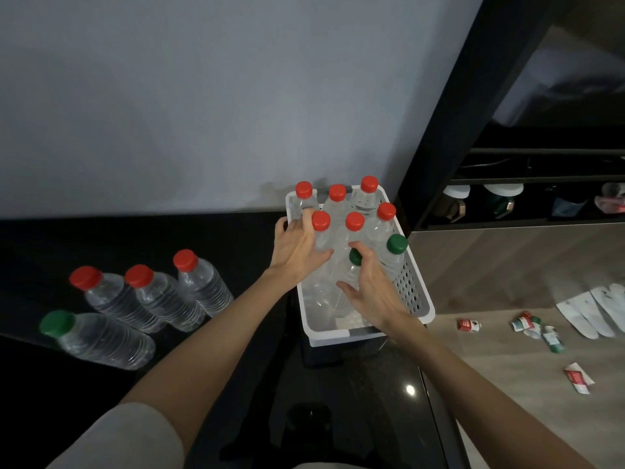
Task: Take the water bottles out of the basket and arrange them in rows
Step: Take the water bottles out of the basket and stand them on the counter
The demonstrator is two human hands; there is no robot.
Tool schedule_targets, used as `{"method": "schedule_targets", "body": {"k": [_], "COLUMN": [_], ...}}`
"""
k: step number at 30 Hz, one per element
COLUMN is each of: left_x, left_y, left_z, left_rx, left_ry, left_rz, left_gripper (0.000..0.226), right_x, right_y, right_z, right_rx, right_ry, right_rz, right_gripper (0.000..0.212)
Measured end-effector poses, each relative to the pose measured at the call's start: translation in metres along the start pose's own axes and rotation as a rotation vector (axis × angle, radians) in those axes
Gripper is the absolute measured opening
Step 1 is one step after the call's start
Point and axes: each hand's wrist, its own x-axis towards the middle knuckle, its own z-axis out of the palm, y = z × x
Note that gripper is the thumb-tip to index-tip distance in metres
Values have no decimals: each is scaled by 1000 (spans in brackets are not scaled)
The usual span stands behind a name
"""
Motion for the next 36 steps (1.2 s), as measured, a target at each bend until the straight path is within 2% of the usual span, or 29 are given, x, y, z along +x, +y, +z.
{"method": "schedule_targets", "body": {"k": [2,7,15,19,23,29,36], "left_x": [5,12,-2,-26,-64,-131,-187], "left_y": [4,20,36,29,11,-25,-72], "left_z": [-14,-70,-166,-204,-230,-239,-211], "left_rx": [-7,-121,-212,-236,-166,-43,-50], "left_ry": [31,85,238,293,303,236,95], "left_rz": [21,38,85,65,13,-158,-300], "left_gripper": [84,74,79,80,82,84,84], "right_x": [0,5,19,21,19,13,3], "right_y": [-7,-38,-105,-143,-171,-188,-195], "right_z": [-6,-38,-97,-102,-86,-39,19], "right_rx": [3,64,15,26,56,130,176], "right_ry": [14,136,261,219,128,-4,-155], "right_rz": [-6,-31,-94,-174,-237,-265,-234], "right_gripper": [79,73,70,69,70,72,75]}}
